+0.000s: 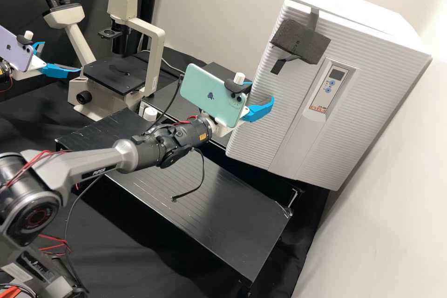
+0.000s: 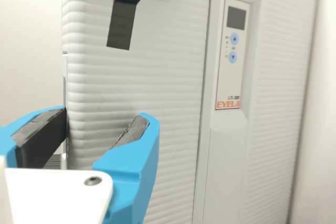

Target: Open the incubator door.

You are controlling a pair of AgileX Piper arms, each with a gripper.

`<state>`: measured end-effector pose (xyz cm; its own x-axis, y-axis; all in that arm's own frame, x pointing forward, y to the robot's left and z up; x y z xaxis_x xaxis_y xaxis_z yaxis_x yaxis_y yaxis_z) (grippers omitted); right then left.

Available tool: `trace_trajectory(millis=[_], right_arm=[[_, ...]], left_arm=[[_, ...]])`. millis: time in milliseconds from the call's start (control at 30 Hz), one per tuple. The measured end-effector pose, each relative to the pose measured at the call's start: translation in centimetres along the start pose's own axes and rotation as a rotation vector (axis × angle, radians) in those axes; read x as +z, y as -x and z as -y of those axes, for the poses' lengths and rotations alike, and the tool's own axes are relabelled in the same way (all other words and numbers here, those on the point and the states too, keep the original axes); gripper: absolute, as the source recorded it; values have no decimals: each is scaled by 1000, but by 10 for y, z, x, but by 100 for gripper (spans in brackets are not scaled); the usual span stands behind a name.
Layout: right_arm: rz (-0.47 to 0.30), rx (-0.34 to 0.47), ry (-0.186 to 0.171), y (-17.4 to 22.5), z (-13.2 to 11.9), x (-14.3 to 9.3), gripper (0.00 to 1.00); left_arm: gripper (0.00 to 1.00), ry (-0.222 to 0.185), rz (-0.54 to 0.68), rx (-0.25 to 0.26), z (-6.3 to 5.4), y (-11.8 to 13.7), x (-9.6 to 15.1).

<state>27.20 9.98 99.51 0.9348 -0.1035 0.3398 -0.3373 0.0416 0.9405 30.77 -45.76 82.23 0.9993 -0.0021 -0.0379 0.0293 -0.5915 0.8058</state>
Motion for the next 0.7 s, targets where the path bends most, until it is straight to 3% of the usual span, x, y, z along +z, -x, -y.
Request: trace_trajectory(millis=[100, 133, 467, 567, 700], right_arm=[[-5, 26, 6, 15, -9, 9, 0], [-11, 32, 13, 19, -11, 10, 100], [24, 122, -34, 54, -27, 28, 100], [32, 146, -73, 59, -30, 28, 100], [50, 174, -91, 62, -32, 30, 100]], left_arm=[[100, 0, 0, 0, 0, 0, 0], [100, 0, 0, 0, 0, 0, 0], [100, 0, 0, 0, 0, 0, 0], [100, 0, 0, 0, 0, 0, 0], [100, 0, 0, 0, 0, 0, 0]])
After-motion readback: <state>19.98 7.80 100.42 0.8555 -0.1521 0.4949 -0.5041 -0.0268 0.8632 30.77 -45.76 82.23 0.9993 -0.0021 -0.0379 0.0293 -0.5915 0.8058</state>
